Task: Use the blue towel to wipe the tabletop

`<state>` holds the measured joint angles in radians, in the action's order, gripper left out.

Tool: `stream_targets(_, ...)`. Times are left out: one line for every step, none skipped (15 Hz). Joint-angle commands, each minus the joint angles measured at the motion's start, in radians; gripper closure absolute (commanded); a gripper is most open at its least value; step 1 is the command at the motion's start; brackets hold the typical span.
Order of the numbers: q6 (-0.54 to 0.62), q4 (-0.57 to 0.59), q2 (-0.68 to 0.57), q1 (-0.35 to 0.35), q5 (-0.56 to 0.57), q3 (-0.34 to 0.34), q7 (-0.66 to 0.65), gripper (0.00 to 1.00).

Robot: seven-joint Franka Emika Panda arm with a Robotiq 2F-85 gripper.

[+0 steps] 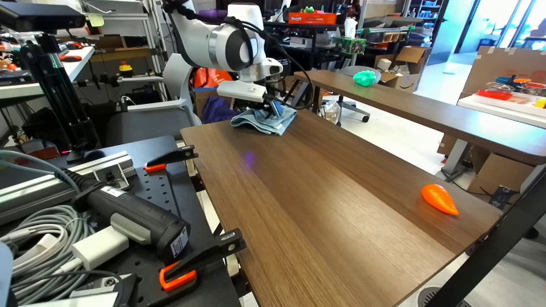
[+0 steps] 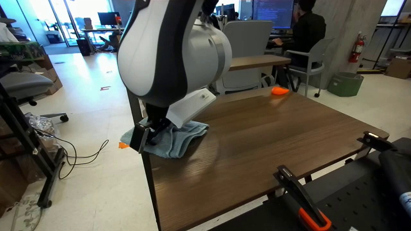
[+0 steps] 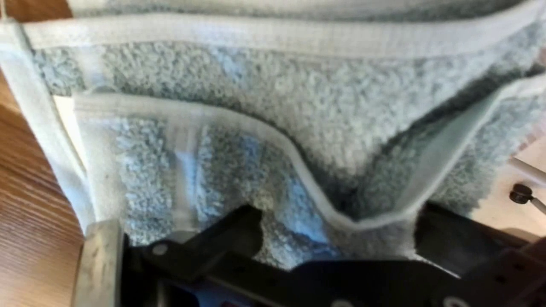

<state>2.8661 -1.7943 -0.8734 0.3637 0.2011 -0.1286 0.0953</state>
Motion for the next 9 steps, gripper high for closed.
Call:
stream_targets(0.069, -0.020, 0.004, 0.039, 0.038, 0.066, -0.027, 0.00)
stream_targets(0.082, -0.023, 0.014, 0.047, 0.036, 0.086, -0.042, 0.00)
stream_targets(0.097, -0.010, 0.004, 0.042, 0.030, 0.096, -0.043, 0.00)
stream_targets(0.109, -0.010, 0.010, 0.043, 0.026, 0.113, -0.053, 0.00)
stream_targets(0.119, -0.002, 0.007, 0.034, 0.019, 0.124, -0.058, 0.00)
stream_targets(0.119, -0.001, 0.011, 0.030, 0.014, 0.132, -0.064, 0.00)
stream_targets(0.122, -0.012, 0.015, 0.026, 0.015, 0.137, -0.061, 0.00)
stream_targets(0.128, -0.022, 0.016, 0.029, 0.024, 0.147, -0.058, 0.00)
stream_targets(0.113, -0.049, 0.024, 0.023, 0.033, 0.133, -0.036, 0.00)
